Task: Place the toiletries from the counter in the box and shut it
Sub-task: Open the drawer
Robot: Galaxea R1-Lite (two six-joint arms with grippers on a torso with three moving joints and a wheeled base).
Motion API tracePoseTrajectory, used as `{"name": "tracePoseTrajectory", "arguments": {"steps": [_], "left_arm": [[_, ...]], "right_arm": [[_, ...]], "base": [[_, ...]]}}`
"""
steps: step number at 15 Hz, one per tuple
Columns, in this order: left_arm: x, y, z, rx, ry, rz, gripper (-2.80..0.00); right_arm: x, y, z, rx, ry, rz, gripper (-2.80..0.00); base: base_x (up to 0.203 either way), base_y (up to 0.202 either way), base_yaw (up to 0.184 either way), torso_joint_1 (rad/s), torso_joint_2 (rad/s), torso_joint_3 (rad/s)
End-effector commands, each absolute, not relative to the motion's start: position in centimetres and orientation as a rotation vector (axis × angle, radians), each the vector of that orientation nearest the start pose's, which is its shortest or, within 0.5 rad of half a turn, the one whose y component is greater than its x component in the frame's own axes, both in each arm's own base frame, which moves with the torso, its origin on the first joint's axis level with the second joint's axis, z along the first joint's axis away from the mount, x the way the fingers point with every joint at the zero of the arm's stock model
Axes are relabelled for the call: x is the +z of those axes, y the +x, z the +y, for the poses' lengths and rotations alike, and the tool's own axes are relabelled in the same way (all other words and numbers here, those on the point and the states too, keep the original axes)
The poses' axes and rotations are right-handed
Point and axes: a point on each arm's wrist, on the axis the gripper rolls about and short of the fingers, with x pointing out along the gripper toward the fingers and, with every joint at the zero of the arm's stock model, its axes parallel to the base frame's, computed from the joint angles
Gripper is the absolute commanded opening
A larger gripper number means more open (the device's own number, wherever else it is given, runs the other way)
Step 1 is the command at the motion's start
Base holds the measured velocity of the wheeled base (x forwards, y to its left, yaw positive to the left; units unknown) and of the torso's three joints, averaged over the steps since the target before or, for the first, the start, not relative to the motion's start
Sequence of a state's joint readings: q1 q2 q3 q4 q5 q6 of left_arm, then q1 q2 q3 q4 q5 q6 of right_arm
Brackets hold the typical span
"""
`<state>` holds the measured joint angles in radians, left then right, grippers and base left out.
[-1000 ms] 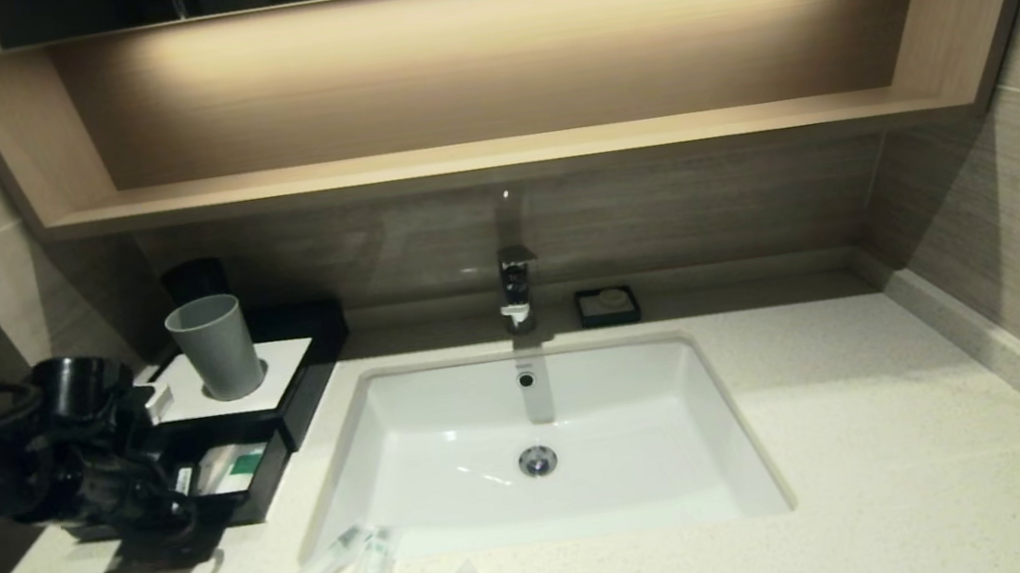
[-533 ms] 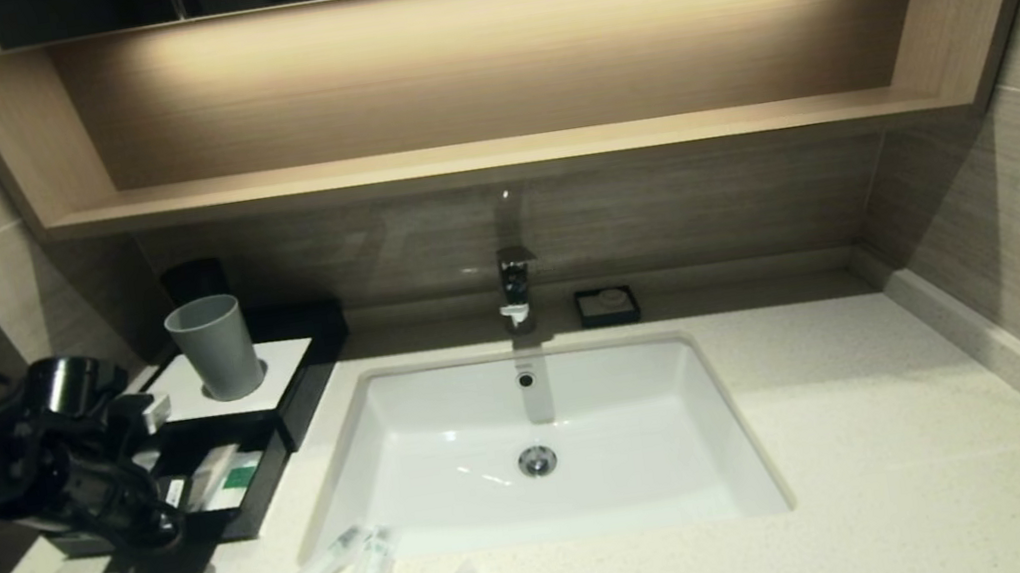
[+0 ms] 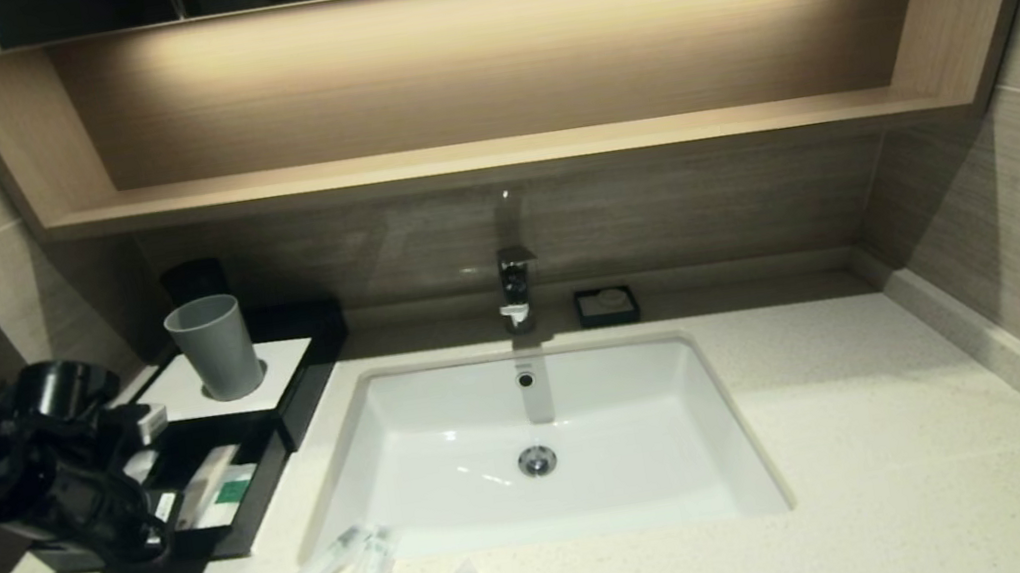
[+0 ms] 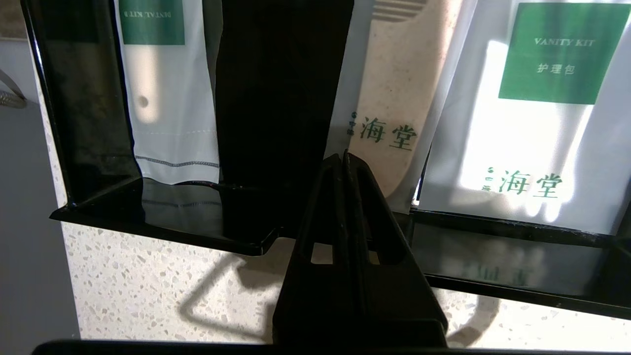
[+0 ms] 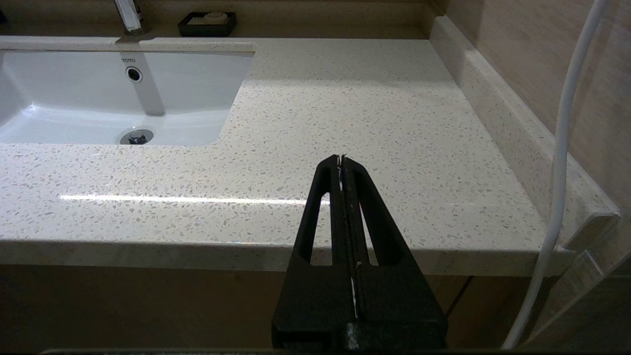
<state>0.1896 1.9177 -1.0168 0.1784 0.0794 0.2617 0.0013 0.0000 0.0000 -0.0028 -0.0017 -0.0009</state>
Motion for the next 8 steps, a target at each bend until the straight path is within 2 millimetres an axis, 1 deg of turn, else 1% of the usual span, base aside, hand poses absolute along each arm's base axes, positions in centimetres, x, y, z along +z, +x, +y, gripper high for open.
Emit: {"name": "tracePoseTrajectory", "arguments": {"steps": [1, 8], "left_arm": [[10.58, 31.02, 6.52, 0.104, 0.181, 1.106, -2.80], [11.21, 30.14, 6.57, 0.094, 0.191, 1.136, -2.80]], "right_arm": [[7.53, -2.28, -0.01, 0.000, -0.002, -0.003, -2.80], [7.53, -2.28, -0.01, 0.000, 0.000, -0.003, -2.80]], "base": [[0.000, 0.000, 0.000, 0.000, 0.00, 0.000], [0.000, 0.000, 0.000, 0.000, 0.00, 0.000]]}}
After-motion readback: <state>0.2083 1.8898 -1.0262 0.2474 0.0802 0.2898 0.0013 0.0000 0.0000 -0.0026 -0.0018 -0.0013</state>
